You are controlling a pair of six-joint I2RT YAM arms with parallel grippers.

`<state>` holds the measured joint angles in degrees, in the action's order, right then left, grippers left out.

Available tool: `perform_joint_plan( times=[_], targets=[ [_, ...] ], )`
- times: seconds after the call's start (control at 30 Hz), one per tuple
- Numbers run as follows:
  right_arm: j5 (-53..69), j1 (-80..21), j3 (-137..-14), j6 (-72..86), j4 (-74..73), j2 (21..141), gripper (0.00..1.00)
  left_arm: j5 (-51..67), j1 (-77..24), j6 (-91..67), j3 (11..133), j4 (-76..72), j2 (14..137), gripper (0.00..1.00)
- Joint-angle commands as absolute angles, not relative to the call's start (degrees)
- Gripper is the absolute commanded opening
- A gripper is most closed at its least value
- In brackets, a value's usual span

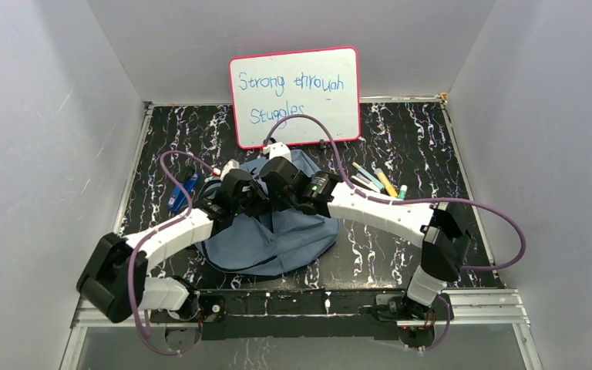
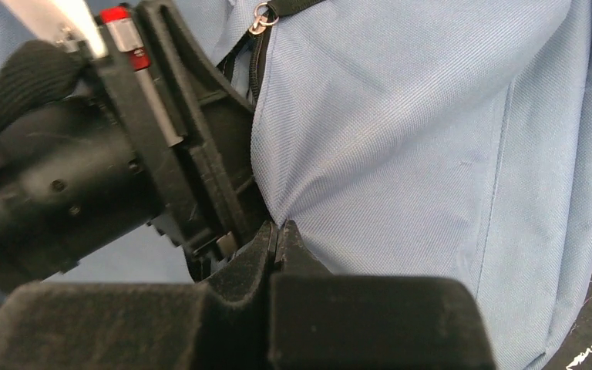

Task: Pack the student bag
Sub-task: Place the stationery in the student bag.

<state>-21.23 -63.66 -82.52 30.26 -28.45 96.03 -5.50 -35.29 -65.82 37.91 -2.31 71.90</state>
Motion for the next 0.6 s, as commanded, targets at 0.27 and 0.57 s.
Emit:
perform_joint_plan(
  times=[0.27, 0.57],
  targets=[
    [-19.4, -63.0, -80.6, 32.4, -21.9, 90.5, 0.00, -2.9, -34.8, -62.1, 42.6, 3.0, 67.7, 0.56],
    [-19.8, -62.2, -79.0, 31.9, -22.3, 89.5, 0.02, -7.0, -34.8, -60.3, 43.9, 16.1, 55.7, 0.59]
  ],
)
